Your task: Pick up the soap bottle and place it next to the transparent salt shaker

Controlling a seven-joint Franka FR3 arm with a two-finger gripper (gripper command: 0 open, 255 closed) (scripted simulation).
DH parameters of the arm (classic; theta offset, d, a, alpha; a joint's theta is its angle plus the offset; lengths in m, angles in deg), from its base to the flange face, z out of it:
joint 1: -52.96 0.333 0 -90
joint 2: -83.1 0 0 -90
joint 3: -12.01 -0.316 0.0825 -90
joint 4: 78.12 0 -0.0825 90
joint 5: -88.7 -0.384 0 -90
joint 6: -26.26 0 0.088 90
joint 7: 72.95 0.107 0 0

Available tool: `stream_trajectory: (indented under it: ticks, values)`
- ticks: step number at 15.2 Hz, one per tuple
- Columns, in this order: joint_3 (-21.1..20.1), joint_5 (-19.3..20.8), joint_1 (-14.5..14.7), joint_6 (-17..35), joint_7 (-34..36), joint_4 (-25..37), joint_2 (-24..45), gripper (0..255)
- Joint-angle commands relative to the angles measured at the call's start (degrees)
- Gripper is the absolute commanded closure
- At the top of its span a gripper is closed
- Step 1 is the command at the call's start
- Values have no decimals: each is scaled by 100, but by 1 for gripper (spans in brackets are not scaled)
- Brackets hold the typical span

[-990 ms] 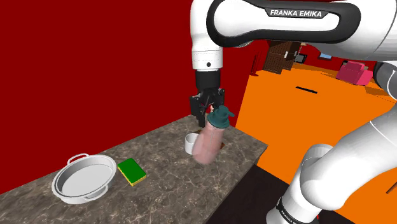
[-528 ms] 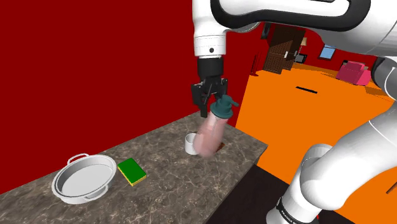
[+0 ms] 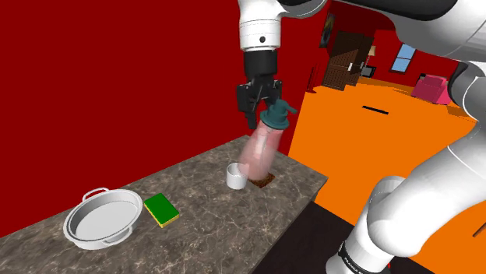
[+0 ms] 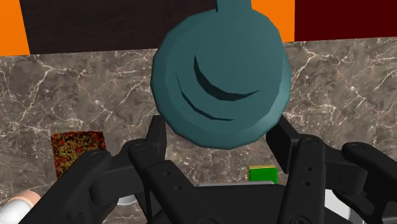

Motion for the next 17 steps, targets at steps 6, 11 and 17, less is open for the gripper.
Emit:
stream_trajectory:
  ticks: [6, 11, 17]
  values:
    - [592, 385, -284, -135, -904, 0, -32, 255]
    - [1065, 721, -521, -157, -1645, 77, 69, 255]
    - [1603, 1095, -813, -153, -2517, 376, 385, 255]
